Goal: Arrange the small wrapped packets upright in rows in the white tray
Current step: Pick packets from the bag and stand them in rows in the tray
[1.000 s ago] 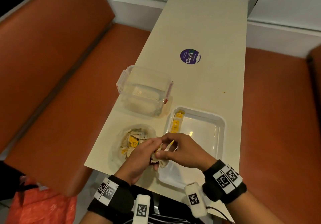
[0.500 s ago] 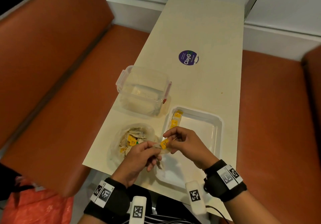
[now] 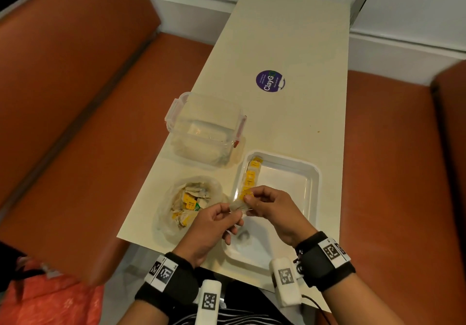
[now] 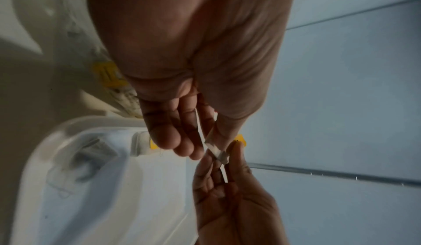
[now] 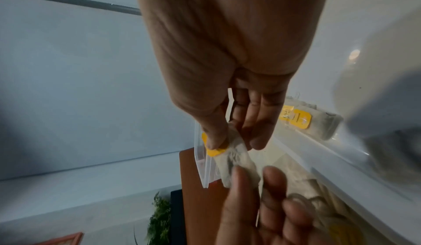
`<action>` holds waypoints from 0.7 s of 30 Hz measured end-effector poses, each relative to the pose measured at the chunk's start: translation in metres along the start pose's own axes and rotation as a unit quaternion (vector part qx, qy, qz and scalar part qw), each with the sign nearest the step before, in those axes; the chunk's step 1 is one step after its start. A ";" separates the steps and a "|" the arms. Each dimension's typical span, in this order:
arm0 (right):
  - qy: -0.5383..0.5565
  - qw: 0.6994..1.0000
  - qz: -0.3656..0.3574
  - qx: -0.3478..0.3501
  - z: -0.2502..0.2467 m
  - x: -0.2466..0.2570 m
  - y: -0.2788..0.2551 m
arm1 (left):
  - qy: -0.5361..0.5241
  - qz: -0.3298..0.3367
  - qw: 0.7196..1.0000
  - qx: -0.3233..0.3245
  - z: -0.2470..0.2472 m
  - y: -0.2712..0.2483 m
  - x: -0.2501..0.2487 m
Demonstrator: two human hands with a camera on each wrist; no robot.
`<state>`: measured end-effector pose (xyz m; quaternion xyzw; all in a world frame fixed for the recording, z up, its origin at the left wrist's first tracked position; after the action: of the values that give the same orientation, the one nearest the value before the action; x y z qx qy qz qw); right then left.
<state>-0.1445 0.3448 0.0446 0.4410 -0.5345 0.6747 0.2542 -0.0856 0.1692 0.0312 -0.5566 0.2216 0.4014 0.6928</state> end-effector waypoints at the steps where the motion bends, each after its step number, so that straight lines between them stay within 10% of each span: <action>1: 0.001 1.000 0.001 -0.004 -0.004 -0.003 0.003 | 0.033 0.000 0.999 -0.004 0.000 0.001 0.001; 7: -0.248 0.964 0.006 -0.092 -0.037 -0.031 0.029 | 0.287 0.043 0.955 -0.063 -0.013 0.004 0.005; 21: -0.385 0.922 -0.003 -0.048 -0.002 -0.063 0.063 | 0.794 0.107 0.589 0.104 0.050 0.013 0.033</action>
<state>-0.1662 0.3354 -0.0414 0.6555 -0.6215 0.4258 0.0523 -0.0845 0.2279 0.0128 -0.5505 0.7823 -0.1541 0.2474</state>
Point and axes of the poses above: each hand's wrist, its own y-axis towards the middle knuckle, its own z-axis out of the palm, x = y × z, the point moved 4 cm from there along y, towards the middle knuckle, and after that the axes turned 10 degrees about -y, right-handed, at the moved point
